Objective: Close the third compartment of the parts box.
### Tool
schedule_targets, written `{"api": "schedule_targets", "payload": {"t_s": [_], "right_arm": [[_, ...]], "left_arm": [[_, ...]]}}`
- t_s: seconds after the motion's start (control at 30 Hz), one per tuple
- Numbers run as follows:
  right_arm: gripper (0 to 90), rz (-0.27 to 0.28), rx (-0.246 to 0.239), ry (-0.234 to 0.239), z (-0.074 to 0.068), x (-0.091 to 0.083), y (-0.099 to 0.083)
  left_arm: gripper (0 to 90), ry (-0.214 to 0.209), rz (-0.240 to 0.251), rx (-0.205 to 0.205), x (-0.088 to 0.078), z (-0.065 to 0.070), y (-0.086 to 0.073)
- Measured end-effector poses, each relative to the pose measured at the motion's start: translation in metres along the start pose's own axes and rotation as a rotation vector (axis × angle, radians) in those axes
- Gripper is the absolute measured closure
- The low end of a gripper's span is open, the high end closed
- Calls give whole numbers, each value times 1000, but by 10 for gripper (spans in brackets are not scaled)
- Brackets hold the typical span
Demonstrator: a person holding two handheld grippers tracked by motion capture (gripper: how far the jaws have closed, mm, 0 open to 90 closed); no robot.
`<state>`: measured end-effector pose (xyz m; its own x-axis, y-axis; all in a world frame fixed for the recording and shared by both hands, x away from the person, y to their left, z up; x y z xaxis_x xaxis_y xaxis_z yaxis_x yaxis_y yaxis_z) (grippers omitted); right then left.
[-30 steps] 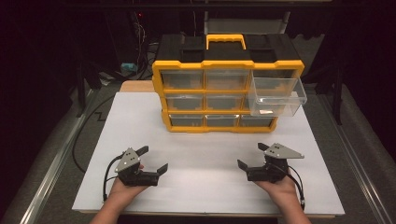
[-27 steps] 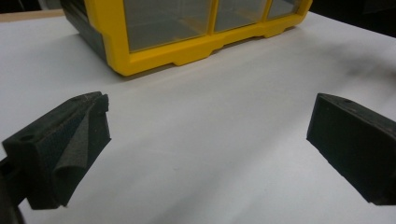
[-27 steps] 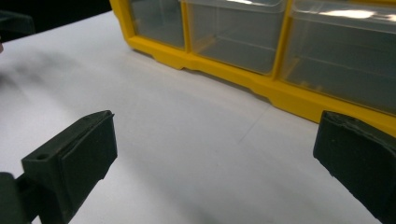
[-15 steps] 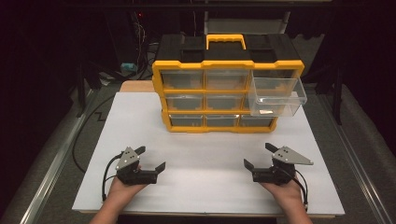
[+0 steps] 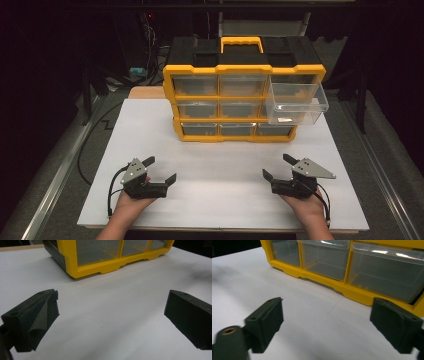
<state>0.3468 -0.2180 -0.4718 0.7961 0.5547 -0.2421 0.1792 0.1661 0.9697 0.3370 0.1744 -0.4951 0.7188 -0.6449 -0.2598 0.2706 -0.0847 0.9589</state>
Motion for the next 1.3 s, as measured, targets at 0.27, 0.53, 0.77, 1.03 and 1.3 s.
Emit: {"api": "schedule_targets", "payload": {"t_s": [0.27, 0.53, 0.77, 1.03, 1.3], "right_arm": [[234, 3, -16, -5, 1, -4, -1], [348, 5, -21, 19, -1, -3, -3], [474, 12, -30, 20, -4, -3, -2], [664, 5, 9, -4, 0, -5, -2], [782, 0, 22, -13, 2, -6, -3]], "left_arm": [[5, 3, 8, 16, 2, 2, 1], [5, -1, 13, 35, 4, 5, 0], [4, -1, 15, 41, 2, 5, 1], [5, -5, 12, 42, 2, 6, 0], [5, -6, 15, 37, 2, 5, 0]]}}
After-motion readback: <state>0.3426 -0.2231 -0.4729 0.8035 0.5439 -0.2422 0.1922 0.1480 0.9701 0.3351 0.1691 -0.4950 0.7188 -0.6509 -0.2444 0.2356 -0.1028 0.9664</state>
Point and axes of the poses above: each handheld gripper's, and its own axes: x roughly forward along the jaws, y roughly out of its top, z roughly to its right, the point moved 6 cm from there along x, roughly forward along the jaws, and after that the axes turned 8 degrees about z, right-handed, at the moved point
